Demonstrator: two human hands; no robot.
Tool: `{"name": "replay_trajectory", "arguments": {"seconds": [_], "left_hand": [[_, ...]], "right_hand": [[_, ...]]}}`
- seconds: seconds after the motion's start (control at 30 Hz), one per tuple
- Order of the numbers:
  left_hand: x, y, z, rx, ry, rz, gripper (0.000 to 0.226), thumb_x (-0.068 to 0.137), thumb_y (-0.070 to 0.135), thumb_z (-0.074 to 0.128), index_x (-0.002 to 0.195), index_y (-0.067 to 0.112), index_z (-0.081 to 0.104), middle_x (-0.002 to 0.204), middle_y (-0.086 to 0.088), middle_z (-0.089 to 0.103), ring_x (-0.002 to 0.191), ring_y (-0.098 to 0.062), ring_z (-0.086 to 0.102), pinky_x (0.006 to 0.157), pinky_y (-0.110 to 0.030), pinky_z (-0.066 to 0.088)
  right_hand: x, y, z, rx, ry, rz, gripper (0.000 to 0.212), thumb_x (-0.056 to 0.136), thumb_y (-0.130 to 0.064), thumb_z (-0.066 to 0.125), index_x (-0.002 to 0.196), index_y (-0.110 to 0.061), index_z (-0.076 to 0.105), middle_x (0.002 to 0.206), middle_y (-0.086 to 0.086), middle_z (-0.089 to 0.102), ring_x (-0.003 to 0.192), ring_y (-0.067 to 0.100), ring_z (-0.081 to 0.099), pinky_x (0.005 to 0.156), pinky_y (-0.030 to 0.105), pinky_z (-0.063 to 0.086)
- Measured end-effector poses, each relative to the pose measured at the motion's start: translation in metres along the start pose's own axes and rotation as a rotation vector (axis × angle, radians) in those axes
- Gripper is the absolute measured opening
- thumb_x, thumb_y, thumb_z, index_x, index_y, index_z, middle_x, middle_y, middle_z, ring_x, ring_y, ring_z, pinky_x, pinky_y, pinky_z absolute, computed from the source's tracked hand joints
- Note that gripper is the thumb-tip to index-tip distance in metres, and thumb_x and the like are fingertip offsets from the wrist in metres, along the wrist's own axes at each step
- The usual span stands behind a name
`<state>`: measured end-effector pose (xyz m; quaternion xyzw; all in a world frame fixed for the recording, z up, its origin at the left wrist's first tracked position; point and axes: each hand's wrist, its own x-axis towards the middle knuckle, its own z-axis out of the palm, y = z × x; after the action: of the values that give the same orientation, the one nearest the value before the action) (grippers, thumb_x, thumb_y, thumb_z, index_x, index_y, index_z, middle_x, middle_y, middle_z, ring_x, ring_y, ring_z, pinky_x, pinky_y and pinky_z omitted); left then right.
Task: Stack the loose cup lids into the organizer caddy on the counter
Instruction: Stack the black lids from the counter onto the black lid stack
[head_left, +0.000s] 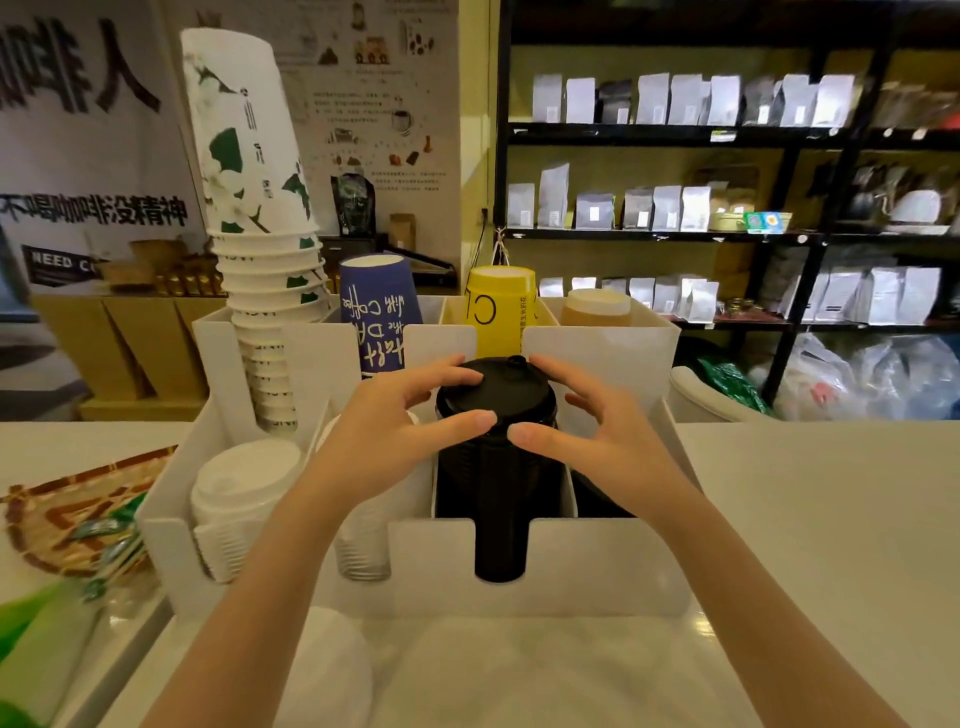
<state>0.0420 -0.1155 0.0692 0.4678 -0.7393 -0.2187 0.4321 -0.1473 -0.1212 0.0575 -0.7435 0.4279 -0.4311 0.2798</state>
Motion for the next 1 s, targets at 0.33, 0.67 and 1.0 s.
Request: {"name": "replay_trajectory", "arguments": {"seconds": [0.33, 0.67, 1.0], "left_hand": [[0.001, 0.001, 0.005, 0.027, 0.007, 0.026, 0.044, 0.071, 0.034, 0.064, 0.114, 0.026, 0.057, 0.120, 0.014, 0.048, 0.113, -0.006, 0.045, 0.088, -0.014, 0.040], [0.000, -0.001, 0.005, 0.059, -0.004, 0.032, 0.048, 0.074, 0.031, 0.065, 0.120, 0.025, 0.053, 0.131, 0.006, 0.050, 0.115, -0.004, 0.043, 0.093, -0.018, 0.037], [-0.006, 0.002, 0.011, 0.163, 0.097, 0.037, 0.039, 0.075, 0.035, 0.063, 0.112, 0.025, 0.055, 0.116, 0.004, 0.051, 0.109, -0.010, 0.047, 0.083, -0.014, 0.040]], "right_hand": [[-0.001, 0.004, 0.000, 0.021, 0.034, 0.011, 0.069, 0.071, -0.032, 0.071, 0.133, -0.027, 0.040, 0.137, -0.007, 0.047, 0.126, 0.009, 0.041, 0.107, 0.031, 0.035], [-0.005, 0.006, 0.009, -0.032, 0.090, -0.036, 0.065, 0.071, -0.034, 0.070, 0.129, -0.027, 0.043, 0.117, -0.014, 0.049, 0.112, 0.004, 0.046, 0.083, 0.007, 0.038], [-0.004, 0.005, 0.005, -0.152, 0.056, -0.057, 0.066, 0.075, -0.039, 0.065, 0.133, -0.024, 0.038, 0.117, -0.012, 0.041, 0.110, 0.005, 0.041, 0.079, 0.005, 0.034]]}}
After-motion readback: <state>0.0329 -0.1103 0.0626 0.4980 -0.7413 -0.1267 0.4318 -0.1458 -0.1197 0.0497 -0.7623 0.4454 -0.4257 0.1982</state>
